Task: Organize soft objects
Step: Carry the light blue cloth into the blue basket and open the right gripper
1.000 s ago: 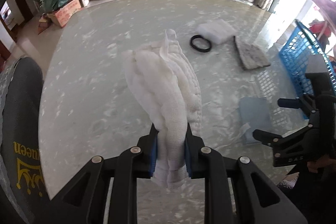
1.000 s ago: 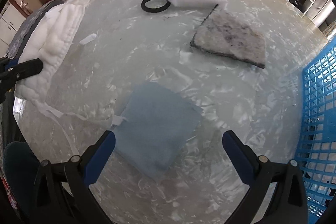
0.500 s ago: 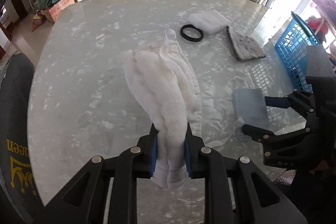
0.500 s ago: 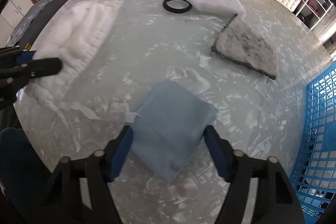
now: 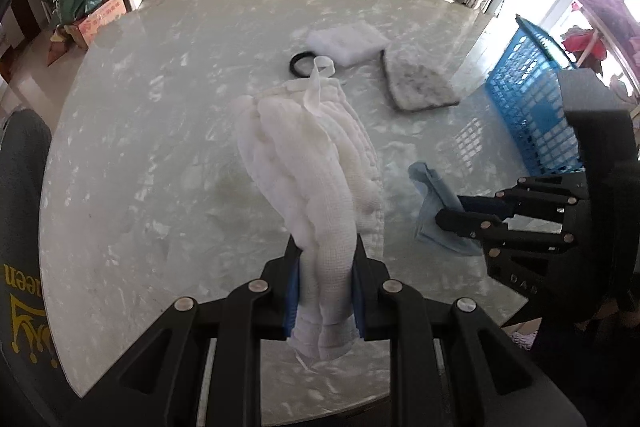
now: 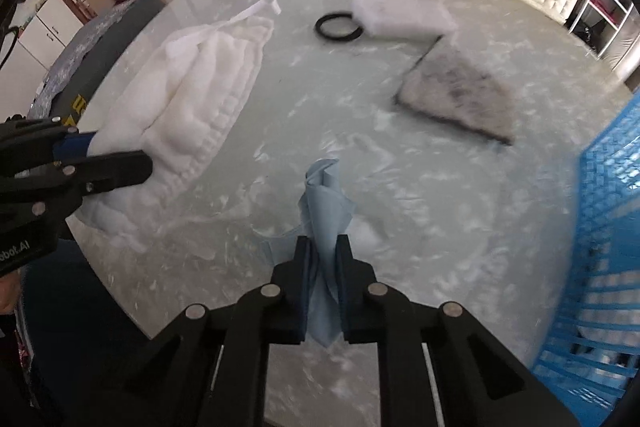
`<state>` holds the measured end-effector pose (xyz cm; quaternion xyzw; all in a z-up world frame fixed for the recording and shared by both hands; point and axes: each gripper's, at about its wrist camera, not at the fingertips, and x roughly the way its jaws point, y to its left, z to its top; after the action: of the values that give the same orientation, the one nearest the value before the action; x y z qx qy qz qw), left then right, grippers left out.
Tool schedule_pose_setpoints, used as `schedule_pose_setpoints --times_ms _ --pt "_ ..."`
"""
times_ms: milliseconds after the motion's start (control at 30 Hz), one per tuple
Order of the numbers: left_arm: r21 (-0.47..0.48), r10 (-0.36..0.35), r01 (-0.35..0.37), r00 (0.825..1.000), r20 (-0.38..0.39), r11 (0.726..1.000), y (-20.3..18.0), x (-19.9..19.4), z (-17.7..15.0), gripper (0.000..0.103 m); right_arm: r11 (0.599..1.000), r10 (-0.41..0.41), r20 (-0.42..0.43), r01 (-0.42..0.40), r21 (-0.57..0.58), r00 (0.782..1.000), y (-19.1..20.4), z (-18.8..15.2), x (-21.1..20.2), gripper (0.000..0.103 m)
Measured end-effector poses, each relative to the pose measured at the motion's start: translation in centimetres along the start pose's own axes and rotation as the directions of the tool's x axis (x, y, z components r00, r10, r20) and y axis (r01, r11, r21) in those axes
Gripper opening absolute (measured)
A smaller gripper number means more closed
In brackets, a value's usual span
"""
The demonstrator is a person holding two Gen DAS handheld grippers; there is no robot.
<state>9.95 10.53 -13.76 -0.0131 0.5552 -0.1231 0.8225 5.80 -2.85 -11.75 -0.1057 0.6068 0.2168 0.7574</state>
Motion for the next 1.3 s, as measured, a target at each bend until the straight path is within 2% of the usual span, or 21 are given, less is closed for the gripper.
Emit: schedule_pose_setpoints --times_ms 200,533,733,1100,1300 --pt "0.053 -0.02 0.017 0.999 0.043 0.998 -4.0 -2.9 0.9 0.02 1.0 -0.019 0.067 0.019 -0.011 0.998 -1.4 0.1 -4.5 0.011" --pt "0.163 -0.051 0.027 0.987 0.151 0.986 -11.4 -7.8 2.5 0.02 0.998 -0.064 0.18 0.066 -0.005 0.982 -4.1 -2.2 -11.9 0.011" --pt "0.21 -0.072 0.032 0.98 0.184 0.977 -14.6 -9.3 3.1 0.02 0.994 -0.108 0.221 0.113 -0.011 0.969 -6.0 -3.1 -14.3 0.011" --pt "0.245 -0.106 0.059 0.977 0.184 0.968 -17.7 -8.4 4.7 0.02 0.984 -0.178 0.221 0.171 0.054 0.959 -10.3 -5.4 -16.2 0.011" --pt "0.262 -0.113 0.068 0.98 0.164 0.963 -19.0 -7.2 5.0 0.02 0.972 -0.221 0.163 0.204 0.114 0.961 -13.3 -6.7 -15.7 0.011"
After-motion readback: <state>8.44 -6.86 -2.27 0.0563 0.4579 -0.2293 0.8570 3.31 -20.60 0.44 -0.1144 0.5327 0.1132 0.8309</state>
